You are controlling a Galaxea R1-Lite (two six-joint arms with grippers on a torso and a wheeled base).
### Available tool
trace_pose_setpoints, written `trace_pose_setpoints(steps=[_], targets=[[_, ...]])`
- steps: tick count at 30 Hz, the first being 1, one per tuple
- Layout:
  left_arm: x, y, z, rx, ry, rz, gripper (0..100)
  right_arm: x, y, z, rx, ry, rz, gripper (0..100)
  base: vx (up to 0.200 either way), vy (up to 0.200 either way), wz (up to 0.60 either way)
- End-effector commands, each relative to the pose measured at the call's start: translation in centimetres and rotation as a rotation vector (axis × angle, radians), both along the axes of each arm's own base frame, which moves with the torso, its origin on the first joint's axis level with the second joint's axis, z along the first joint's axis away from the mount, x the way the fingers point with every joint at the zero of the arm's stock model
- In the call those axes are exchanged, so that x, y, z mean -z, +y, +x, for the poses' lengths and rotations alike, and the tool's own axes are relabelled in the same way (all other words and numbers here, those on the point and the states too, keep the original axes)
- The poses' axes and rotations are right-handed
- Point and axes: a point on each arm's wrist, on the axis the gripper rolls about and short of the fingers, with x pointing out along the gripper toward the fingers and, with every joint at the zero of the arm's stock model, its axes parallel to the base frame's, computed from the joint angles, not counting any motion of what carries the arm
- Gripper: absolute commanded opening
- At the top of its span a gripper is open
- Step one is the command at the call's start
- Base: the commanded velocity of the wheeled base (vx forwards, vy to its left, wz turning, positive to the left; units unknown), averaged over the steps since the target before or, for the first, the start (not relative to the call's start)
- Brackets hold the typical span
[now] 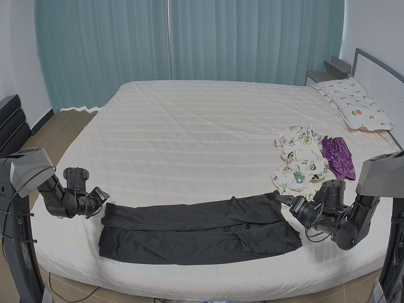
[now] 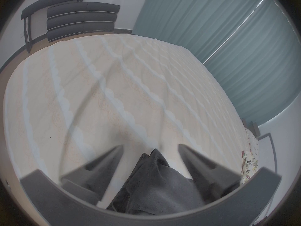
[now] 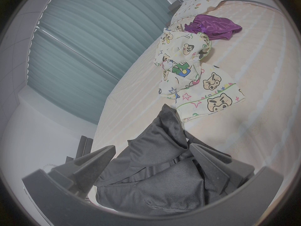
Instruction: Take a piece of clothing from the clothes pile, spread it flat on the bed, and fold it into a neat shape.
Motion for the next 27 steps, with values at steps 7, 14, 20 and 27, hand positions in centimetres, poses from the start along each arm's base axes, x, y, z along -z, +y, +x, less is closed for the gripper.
trace_pose_setpoints(steps=[7,14,20,27], targets=[[-6.3,-4.1,-2.5,0.028,-0.103,-0.083,100,0.2,0.0,-0.3,-0.001,0.011,-0.002,100,0.000,0.000,0.00],[-4.7,-10.0,-3.2,0.071,-0.048,-0.108,100,0.2,0.0,-0.7,-0.005,0.006,0.000,100,0.000,0.000,0.00],[-1.5,-11.9,-3.8,0.089,0.038,-0.055,100,0.2,-0.1,-0.8,-0.006,-0.003,0.003,100,0.000,0.000,0.00],[-0.5,-12.3,-4.2,0.098,0.071,-0.021,100,0.3,0.0,-0.8,-0.009,-0.003,0.003,100,0.000,0.000,0.00]])
